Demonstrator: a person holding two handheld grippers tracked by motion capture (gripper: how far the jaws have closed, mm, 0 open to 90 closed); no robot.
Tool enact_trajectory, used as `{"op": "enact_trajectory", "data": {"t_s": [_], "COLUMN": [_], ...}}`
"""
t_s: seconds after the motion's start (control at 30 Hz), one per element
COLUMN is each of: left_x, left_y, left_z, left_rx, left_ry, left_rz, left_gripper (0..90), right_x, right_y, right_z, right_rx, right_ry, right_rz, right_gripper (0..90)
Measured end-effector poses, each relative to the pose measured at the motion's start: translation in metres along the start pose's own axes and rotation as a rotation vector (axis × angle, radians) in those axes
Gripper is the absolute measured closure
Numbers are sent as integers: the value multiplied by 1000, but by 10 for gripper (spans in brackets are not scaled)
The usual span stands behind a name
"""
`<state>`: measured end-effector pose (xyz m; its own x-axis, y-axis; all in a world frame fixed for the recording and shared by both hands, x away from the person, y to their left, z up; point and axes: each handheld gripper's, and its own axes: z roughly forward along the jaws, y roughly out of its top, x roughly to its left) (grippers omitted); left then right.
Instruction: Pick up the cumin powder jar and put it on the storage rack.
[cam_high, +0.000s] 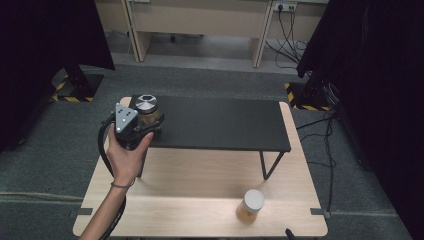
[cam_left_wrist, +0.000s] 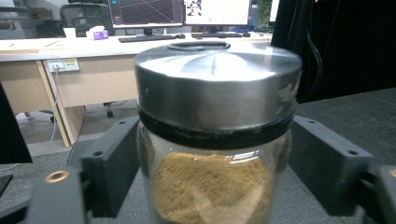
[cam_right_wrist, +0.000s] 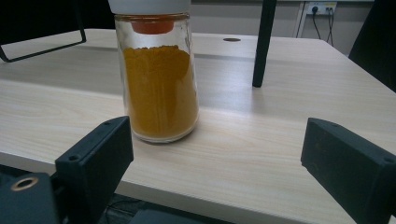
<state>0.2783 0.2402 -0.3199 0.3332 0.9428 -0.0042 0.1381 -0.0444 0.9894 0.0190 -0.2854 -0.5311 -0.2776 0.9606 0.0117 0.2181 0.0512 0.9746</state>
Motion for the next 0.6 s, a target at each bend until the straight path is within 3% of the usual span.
{"op": "enact_trajectory", "data": {"t_s": [0.1, 0.6], "left_x": [-3, 0], "left_y": [-3, -8], "left_z": [-1, -5], "left_rx": [-9, -17], "left_ry": [17, -9], "left_rz": [6, 21], "left_gripper": [55, 41], "right_x": [0, 0], "right_y": [0, 0], "right_z": [0, 1], "right_rx": [0, 5], "right_ry": [1, 1], "right_rz": [0, 0], "right_gripper": [94, 94]}}
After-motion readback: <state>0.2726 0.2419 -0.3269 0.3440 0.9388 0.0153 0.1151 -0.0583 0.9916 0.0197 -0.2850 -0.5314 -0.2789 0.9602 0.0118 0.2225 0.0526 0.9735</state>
